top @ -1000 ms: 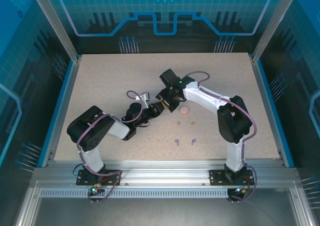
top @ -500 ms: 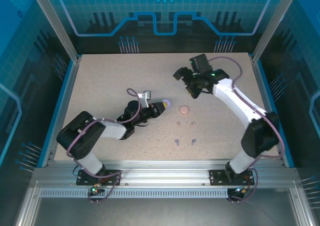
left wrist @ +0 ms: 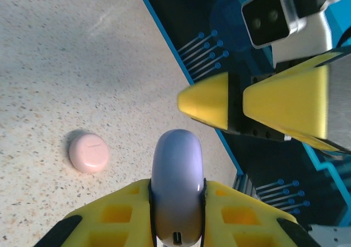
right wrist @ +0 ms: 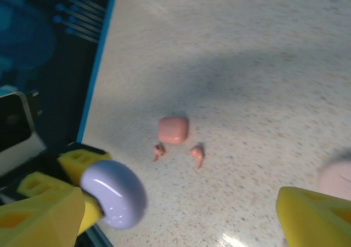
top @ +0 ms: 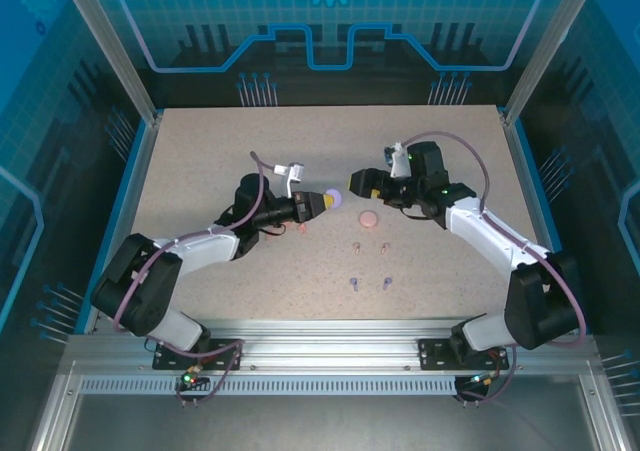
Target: Insert wireless bluetooth earbuds into charging case
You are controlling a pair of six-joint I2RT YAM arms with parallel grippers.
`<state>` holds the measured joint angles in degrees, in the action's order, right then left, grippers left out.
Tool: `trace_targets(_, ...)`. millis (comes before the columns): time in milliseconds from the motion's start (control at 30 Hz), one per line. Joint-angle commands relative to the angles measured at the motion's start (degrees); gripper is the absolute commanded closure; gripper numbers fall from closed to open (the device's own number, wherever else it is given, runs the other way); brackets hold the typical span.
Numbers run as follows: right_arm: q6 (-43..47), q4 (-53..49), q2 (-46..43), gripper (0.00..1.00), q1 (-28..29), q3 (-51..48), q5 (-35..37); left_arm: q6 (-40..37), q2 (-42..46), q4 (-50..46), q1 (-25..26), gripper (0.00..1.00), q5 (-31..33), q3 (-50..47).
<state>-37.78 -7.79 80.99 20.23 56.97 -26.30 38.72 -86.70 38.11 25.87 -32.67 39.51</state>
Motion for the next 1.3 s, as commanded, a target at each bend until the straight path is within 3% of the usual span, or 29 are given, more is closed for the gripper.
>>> trace_targets(0,4.8,6.3,-0.5,0.1,1.4,-0.4,-6.5,-2.6,1.4,-3.6,-0.2,1.0,-4.0,2.1)
trace_targets(633,6.5,7.6,4.4,0.18,3.0,-4.4,-7.7,-1.7,3.7,-2.7,-1.0,1.0,-3.0,1.3)
trace_targets(967,3.9,7.1,10.1,0.26,-0.7,-5.5,-4.1,-1.3,6.2,-1.9,-1.0,1.0,-2.9,0.2)
trace_targets(1267,2.0,9.5,0.0,0.25,-1.0,-9.4,-9.1,-0.7,6.0,-0.3,-0.9,1.0,-2.2,-1.0)
